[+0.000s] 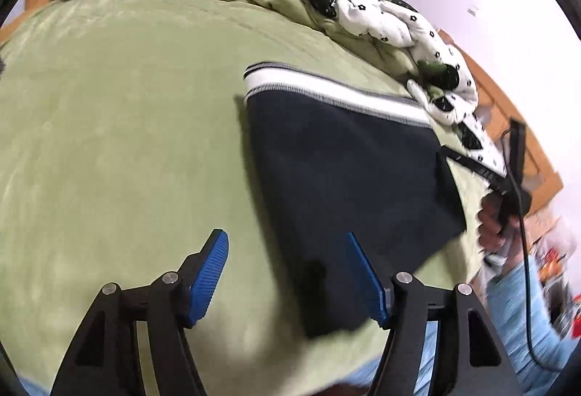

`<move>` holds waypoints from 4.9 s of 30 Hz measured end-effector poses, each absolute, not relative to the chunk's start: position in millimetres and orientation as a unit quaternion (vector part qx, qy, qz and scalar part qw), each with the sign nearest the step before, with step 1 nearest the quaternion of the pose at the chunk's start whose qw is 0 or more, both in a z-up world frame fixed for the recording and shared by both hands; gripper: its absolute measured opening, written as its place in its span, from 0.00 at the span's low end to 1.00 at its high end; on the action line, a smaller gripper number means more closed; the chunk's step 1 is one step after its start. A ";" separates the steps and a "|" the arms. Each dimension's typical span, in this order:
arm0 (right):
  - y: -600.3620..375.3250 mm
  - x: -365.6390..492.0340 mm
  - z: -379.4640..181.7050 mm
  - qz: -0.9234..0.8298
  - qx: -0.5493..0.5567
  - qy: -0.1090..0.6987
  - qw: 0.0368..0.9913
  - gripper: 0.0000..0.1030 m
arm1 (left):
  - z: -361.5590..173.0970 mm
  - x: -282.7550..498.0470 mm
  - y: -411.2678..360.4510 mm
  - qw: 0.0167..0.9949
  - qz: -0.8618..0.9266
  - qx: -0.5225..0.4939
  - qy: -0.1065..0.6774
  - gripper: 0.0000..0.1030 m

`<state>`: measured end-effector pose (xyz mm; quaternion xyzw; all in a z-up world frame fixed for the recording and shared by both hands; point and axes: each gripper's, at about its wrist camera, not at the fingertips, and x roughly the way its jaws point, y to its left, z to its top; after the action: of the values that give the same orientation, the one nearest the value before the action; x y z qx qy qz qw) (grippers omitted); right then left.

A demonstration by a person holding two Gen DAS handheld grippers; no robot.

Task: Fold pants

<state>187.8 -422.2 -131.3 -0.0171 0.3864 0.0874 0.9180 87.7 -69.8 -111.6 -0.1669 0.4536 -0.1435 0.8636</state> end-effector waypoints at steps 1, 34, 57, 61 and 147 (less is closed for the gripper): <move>-420.1 198.1 -133.3 0.087 -0.014 0.388 0.917 0.68 | -114.2 100.9 -74.4 0.861 -0.148 -0.170 0.456 0.64; -339.0 228.4 -126.3 0.238 0.181 0.414 0.860 0.18 | -96.7 173.5 52.6 0.852 -0.158 -0.253 0.431 0.12; -213.0 282.2 -159.8 0.161 -0.008 0.424 0.891 0.33 | -121.0 133.7 96.0 0.864 -0.079 -0.172 0.466 0.59; -218.2 272.8 -155.9 0.202 0.010 0.392 0.898 0.15 | -114.9 123.6 96.4 0.877 -0.081 -0.147 0.451 0.59; -255.9 93.4 -191.2 0.126 -0.038 0.394 0.910 0.38 | -125.5 10.7 41.2 0.910 -0.078 -0.104 0.394 0.57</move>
<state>93.4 -255.9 -191.2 -0.0376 0.3937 0.1265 0.9097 10.7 41.2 -125.5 -0.1037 0.3941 -0.0779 0.9099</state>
